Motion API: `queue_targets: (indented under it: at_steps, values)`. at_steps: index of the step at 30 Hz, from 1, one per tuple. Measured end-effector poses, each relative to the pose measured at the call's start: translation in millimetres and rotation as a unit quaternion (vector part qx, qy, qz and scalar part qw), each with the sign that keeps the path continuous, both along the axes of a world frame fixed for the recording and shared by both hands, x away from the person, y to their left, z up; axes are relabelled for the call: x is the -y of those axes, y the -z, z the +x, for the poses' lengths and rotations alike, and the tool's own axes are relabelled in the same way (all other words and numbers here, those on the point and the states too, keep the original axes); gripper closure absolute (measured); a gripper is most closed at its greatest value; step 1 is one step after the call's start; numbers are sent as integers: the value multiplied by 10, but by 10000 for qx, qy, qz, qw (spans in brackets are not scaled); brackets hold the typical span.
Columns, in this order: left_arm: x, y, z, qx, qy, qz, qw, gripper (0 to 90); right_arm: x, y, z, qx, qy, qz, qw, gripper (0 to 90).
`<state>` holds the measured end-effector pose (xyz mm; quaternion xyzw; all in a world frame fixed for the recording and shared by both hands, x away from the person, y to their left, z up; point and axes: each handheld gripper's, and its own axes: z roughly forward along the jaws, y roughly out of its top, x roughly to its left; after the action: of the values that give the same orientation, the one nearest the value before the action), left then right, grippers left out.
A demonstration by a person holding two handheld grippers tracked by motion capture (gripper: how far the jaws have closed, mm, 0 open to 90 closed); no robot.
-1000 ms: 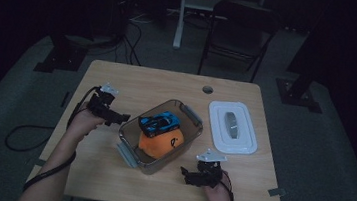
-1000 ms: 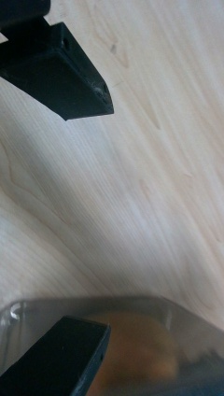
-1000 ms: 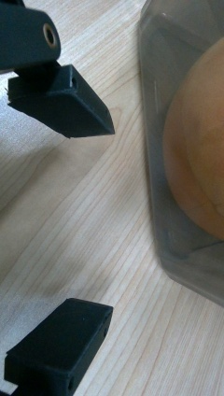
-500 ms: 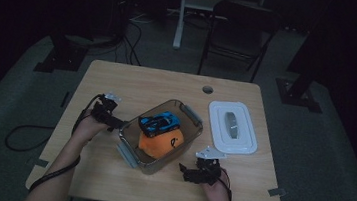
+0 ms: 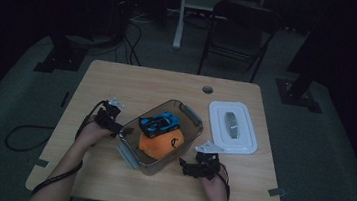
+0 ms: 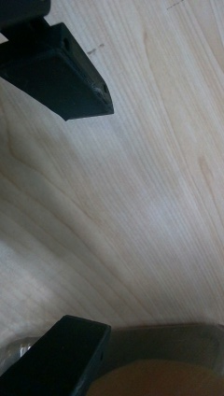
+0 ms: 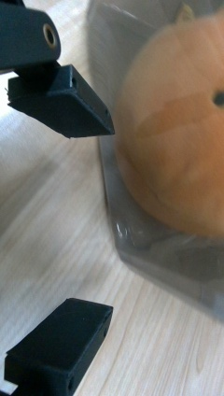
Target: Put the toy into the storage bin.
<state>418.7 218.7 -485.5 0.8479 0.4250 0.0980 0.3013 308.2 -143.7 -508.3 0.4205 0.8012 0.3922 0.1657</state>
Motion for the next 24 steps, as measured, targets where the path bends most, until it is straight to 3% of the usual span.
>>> queue_targets:
  at_steps: [8, 16, 19, 24]
  values:
    - [66, -1, -156, 34, 145, 26, 9999, 5, 51, -24, 39, 28, 158, -20, 9999, 128]
    - [135, 22, -332, 73, 253, -103, 9996, 4, 100, 1, 61, 106, 258, -93, 9996, 129]
    - [164, 15, -405, 129, 324, -95, 9993, 5, 118, 1, 69, 287, 129, -136, 9994, 130]
    - [215, -3, -515, 184, 460, -58, 9988, 5, 153, 27, 129, 253, 21, -52, 9997, 130]
